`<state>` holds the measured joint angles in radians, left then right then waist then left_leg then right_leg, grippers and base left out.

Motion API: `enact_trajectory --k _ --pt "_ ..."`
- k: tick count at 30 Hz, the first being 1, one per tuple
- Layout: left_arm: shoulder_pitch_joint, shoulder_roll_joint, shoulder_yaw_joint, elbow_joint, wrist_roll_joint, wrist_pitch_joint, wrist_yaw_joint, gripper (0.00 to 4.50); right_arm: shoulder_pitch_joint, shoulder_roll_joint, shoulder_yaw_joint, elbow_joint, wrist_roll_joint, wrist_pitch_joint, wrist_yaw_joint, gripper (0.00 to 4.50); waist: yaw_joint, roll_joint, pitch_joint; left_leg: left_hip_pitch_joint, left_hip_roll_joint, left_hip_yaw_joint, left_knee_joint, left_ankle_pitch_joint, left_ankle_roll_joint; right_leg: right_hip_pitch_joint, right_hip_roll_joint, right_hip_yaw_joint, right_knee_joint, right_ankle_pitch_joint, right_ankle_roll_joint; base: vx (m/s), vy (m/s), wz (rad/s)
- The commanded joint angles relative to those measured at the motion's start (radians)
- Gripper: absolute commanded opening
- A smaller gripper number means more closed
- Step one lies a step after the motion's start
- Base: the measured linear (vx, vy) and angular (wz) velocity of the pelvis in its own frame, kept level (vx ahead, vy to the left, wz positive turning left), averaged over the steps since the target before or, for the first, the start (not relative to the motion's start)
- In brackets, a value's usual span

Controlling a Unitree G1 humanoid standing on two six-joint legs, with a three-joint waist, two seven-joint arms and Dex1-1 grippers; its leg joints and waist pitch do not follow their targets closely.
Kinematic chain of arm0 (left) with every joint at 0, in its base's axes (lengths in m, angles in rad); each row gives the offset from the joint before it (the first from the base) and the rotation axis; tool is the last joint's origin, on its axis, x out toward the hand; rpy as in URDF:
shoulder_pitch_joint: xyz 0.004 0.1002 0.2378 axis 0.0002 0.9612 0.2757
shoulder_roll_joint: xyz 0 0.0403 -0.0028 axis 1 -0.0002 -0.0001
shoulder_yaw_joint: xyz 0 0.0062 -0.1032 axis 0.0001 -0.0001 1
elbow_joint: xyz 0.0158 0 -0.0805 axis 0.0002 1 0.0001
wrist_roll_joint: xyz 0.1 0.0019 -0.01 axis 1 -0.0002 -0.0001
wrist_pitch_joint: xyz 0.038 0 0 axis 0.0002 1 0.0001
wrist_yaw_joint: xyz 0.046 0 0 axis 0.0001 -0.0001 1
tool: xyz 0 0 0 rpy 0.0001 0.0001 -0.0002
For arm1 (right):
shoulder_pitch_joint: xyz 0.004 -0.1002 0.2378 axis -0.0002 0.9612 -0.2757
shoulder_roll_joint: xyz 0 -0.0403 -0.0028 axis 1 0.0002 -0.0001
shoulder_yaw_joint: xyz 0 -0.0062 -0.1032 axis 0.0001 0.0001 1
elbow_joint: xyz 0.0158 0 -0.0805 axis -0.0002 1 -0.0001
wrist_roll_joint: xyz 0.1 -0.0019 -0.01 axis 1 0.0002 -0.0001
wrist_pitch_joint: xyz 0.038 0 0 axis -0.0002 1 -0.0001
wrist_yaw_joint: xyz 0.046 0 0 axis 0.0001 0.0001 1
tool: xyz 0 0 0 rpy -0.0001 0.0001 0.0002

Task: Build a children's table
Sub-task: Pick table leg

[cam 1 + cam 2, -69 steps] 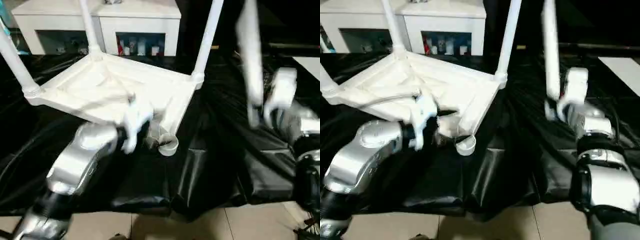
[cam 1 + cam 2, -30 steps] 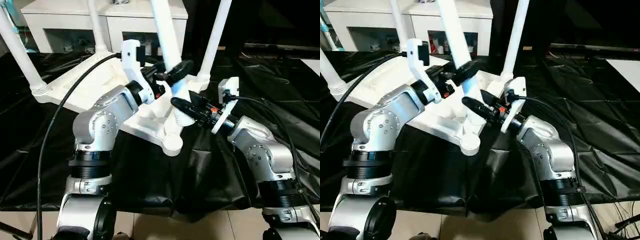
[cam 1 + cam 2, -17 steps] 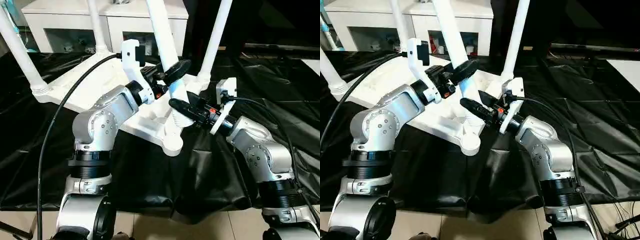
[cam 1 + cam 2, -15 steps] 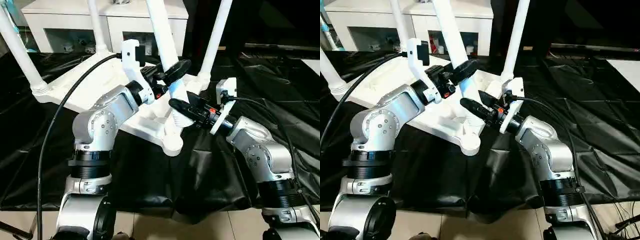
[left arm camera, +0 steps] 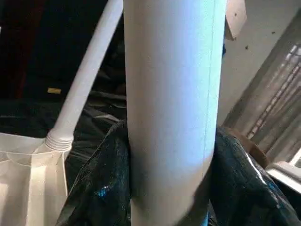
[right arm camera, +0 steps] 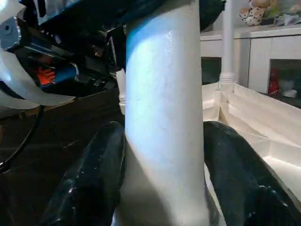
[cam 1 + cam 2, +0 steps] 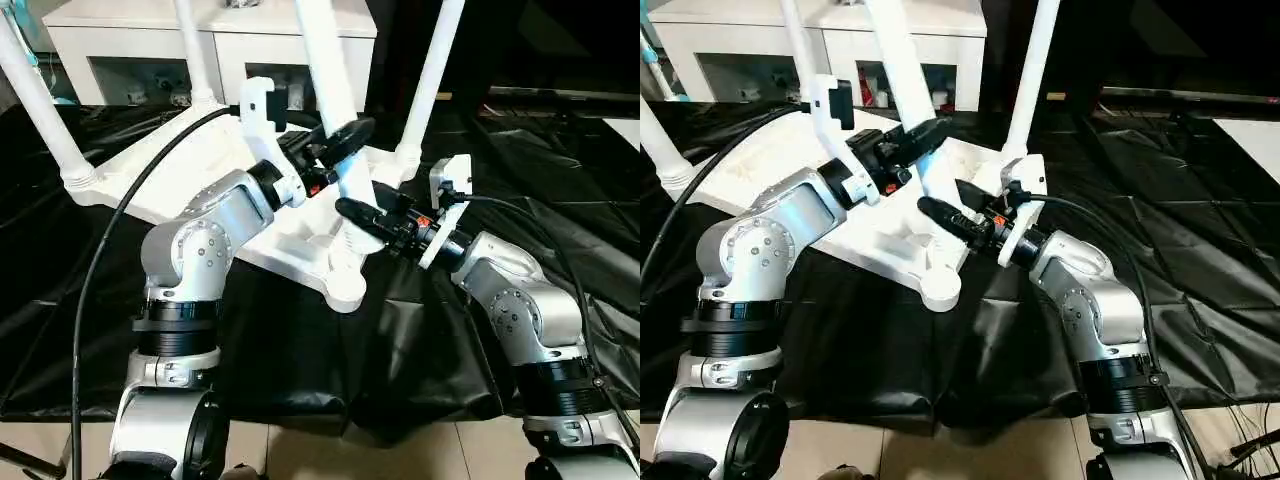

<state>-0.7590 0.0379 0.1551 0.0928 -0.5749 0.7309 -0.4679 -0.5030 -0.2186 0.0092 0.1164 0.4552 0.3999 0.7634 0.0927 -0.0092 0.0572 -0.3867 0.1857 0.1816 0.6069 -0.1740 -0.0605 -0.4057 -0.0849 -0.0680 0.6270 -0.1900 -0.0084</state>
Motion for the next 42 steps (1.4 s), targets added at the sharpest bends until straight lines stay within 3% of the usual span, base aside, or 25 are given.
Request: enact_trajectory --k 1,5,11,17,23,27,29,36,42 --pt "-0.02 0.004 -0.013 -0.014 -0.007 -0.005 -0.012 1.93 0.004 -0.007 0.005 -0.011 -0.01 0.001 0.001 3.03 0.002 -0.006 -0.071 0.014 0.037 -0.014 -0.071 -0.158 0.035 0.057 -0.056 0.044 -0.077 -0.141 -0.195 0.0 0.0 0.0" --pt "-0.016 0.012 -0.035 -0.022 0.006 -0.01 -0.022 1.93 0.0 -0.021 0.014 -0.01 -0.022 0.007 0.0 3.43 0.003 -0.006 -0.071 0.014 0.037 -0.014 -0.071 -0.151 0.037 0.057 -0.056 0.044 -0.077 -0.136 -0.194 0.0 0.0 0.0" --pt "0.005 0.044 -0.118 -0.054 0.043 -0.015 -0.071 1.93 -0.052 -0.083 0.034 0.025 -0.043 0.075 0.029 3.43 0.002 -0.007 -0.072 0.014 0.037 -0.014 -0.07 -0.142 0.036 0.058 -0.055 0.044 -0.075 -0.131 -0.194 0.0 0.0 0.0" --pt "0.01 0.054 -0.135 -0.076 0.028 -0.009 -0.091 1.91 -0.084 -0.126 0.059 0.055 -0.063 0.113 0.064 3.43 0.003 -0.01 -0.072 0.012 0.037 -0.013 -0.068 -0.125 0.044 0.06 -0.056 0.044 -0.071 -0.11 -0.207 0.0 0.0 0.0" --pt "0.012 0.049 -0.098 -0.099 -0.058 0.048 -0.121 1.91 -0.121 -0.181 0.068 0.055 -0.016 0.243 0.121 3.43 0.003 -0.011 -0.073 0.014 0.035 -0.011 -0.065 -0.121 0.049 0.061 -0.054 0.044 -0.069 -0.103 -0.222 0.0 0.0 0.0" --pt "0.021 0.066 -0.056 -0.108 -0.142 0.119 -0.158 1.91 -0.154 -0.222 0.01 0.034 0.097 0.38 0.181 3.43 0.006 -0.008 -0.072 0.017 0.035 -0.011 -0.064 -0.125 0.052 0.061 -0.053 0.044 -0.069 -0.106 -0.232 0.0 0.0 0.0" --pt "0.027 0.083 -0.04 -0.102 -0.166 0.136 -0.171 1.91 -0.163 -0.237 -0.016 0.03 0.131 0.411 0.199 3.43 0.008 -0.009 -0.074 0.014 0.036 -0.011 -0.063 -0.116 0.054 0.062 -0.054 0.044 -0.068 -0.095 -0.235 0.0 0.0 0.0" --pt "0.03 0.116 0.005 -0.088 -0.224 0.177 -0.202 1.91 -0.17 -0.272 -0.037 0.026 0.175 0.471 0.237 3.43 0.014 -0.014 -0.073 0.016 0.036 -0.01 -0.064 -0.119 0.039 0.06 -0.055 0.044 -0.07 -0.13 -0.219 0.0 0.0 0.0" --pt "0.041 0.162 -0.028 -0.094 -0.218 0.189 -0.239 1.9 -0.176 -0.283 -0.02 0.025 0.187 0.494 0.243 3.43 0.016 -0.012 -0.075 0.016 0.036 -0.01 -0.063 -0.098 0.037 0.059 -0.055 0.044 -0.066 -0.108 -0.215 0.0 0.0 0.0"
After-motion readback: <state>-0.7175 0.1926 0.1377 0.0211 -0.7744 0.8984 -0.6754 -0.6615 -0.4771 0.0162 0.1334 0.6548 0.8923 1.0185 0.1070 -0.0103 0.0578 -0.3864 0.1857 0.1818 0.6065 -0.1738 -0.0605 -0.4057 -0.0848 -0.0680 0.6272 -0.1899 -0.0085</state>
